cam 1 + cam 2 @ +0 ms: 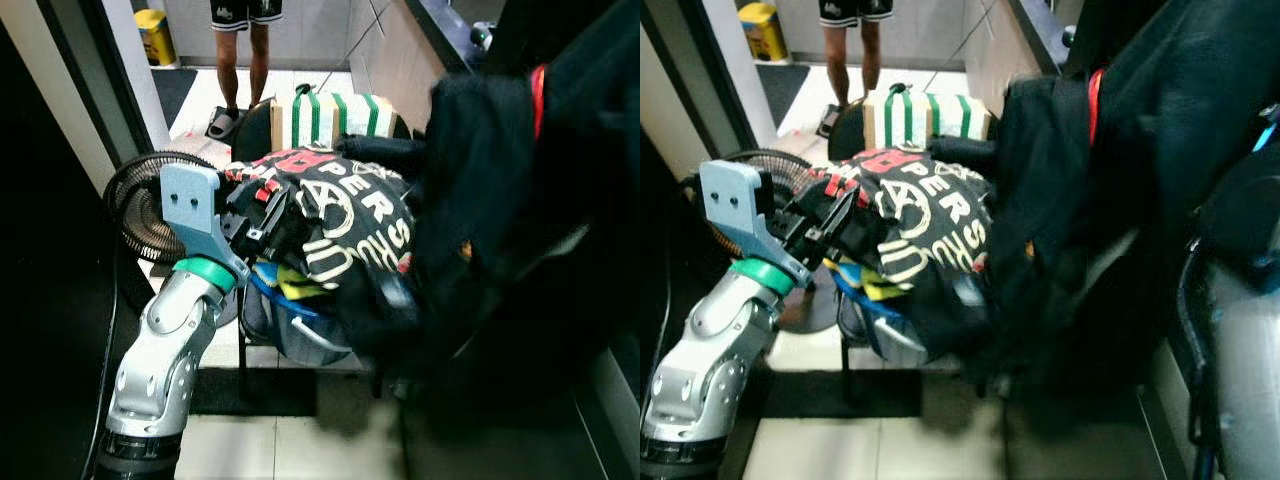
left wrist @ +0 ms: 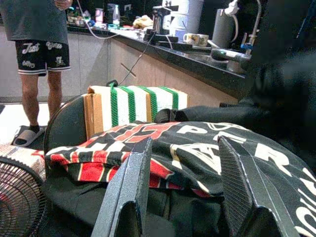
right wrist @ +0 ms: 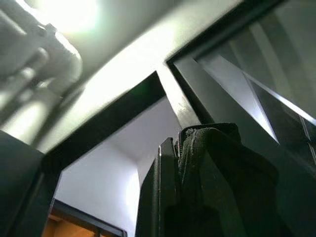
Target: Clothes washing
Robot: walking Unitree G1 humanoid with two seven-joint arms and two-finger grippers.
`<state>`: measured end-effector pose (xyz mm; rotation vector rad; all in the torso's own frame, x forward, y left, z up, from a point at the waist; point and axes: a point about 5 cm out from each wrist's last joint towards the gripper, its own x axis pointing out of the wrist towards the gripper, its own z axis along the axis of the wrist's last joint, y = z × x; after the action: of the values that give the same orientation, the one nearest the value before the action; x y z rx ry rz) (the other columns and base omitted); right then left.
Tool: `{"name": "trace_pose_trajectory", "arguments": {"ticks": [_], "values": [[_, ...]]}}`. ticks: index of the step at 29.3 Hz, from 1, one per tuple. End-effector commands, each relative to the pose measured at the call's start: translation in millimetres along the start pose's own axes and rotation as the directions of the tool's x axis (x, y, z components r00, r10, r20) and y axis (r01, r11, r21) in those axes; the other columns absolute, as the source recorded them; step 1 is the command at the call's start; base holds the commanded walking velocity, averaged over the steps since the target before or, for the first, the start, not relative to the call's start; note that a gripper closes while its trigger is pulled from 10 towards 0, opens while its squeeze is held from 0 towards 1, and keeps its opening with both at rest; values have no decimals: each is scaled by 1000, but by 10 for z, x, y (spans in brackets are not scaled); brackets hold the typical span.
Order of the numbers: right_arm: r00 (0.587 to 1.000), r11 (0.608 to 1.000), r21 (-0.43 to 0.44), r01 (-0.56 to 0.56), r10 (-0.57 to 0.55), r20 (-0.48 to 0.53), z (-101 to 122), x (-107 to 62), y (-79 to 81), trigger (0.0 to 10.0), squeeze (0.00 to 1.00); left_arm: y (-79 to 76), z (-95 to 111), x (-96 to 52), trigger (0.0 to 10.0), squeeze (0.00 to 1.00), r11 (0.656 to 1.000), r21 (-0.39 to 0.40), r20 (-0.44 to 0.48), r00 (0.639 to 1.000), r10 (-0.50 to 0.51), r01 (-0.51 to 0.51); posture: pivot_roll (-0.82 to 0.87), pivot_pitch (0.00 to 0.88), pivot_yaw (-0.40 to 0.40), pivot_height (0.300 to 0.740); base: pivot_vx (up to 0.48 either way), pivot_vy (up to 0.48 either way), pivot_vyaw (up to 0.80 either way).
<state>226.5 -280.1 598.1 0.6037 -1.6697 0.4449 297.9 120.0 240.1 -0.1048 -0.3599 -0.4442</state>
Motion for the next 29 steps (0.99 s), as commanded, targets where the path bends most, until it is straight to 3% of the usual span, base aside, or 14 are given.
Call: {"name": "trace_pose_trajectory", "arguments": {"ticks": [1, 5, 8, 9, 10, 11, 12, 13, 15, 16, 19, 23, 26, 29], "values": [[992, 995, -41, -89, 92, 87, 236, 198, 173, 0, 0, 4, -38, -8, 10000, 0, 1000, -3, -15, 1000, -6, 6, 50, 25, 33, 740, 0, 0, 0], [984, 989, -55, -141, 146, 106, 275, 247, 253, 0, 0, -4, -49, -12, 10000, 0, 1000, -5, -12, 1000, -1, 1, 48, 11, 19, 740, 0, 0, 0], [994, 989, -101, -106, 104, -23, -10, -16, 85, 0, 0, -20, -62, -15, 10000, 0, 1000, -6, -13, 1000, -1, 1, 50, 8, 18, 740, 0, 0, 0], [994, 989, -101, -106, 104, -23, -10, -16, 85, 0, 0, -20, -62, -15, 10000, 0, 1000, -6, -13, 1000, -1, 1, 50, 8, 18, 740, 0, 0, 0], [988, 983, -159, -92, 71, -137, -213, -234, -35, 0, 0, -22, -67, -16, 10000, 0, 1000, -4, -16, 1000, -2, 2, 50, 8, 18, 740, 0, 0, 0], [988, 983, -159, -92, 71, -137, -213, -234, -35, 0, 0, -22, -67, -16, 10000, 0, 1000, -4, -16, 1000, -2, 2, 50, 8, 18, 740, 0, 0, 0], [967, 971, -218, -101, 44, -250, -397, -460, -141, 0, 0, -19, -71, -21, 10000, 0, 1000, -1, -18, 1000, -3, 3, 52, 4, 16, 740, 0, 0, 0], [967, 971, -218, -101, 44, -250, -397, -460, -141, 0, 0, -19, -71, -21, 10000, 0, 1000, -1, -18, 1000, -3, 3, 52, 4, 16, 740, 0, 0, 0], [886, 943, -304, -139, -19, -464, -712, -1001, -349, 0, 0, -19, -78, -25, 10000, 0, 1000, 3, -21, 1000, -5, 5, 52, 4, 16, 740, 0, 0, 0], [886, 943, -304, -139, -19, -464, -712, -1001, -349, 0, 0, -19, -78, -25, 10000, 0, 1000, 3, -21, 1000, -5, 5, 52, 4, 16, 740, 0, 0, 0], [768, 932, -340, -126, -125, -628, -959, -1736, -509, 0, 0, -24, -83, -34, 10000, 0, 1000, 9, -28, 1000, -11, 11, 58, 9, 20, 740, 0, 0, 0], [723, 930, -340, -137, -142, -677, -1041, -2005, -456, 0, 0, -17, -89, -41, 10000, 0, 1000, 11, -32, 999, -12, 12, 58, 12, 24, 740, 0, 0, 0], [652, 920, -334, -207, -125, -748, -1136, -2288, -329, 0, 0, -25, -92, -33, 10000, 0, 1000, 11, -34, 999, -15, 15, 55, 21, 28, 740, 0, 0, 0], [628, 924, -327, -199, -136, -766, -1167, -2418, -283, 0, 0, -32, -95, -29, 10000, 0, 1000, 11, -34, 999, -15, 15, 55, 21, 28, 740, 0, 0, 0]]}}
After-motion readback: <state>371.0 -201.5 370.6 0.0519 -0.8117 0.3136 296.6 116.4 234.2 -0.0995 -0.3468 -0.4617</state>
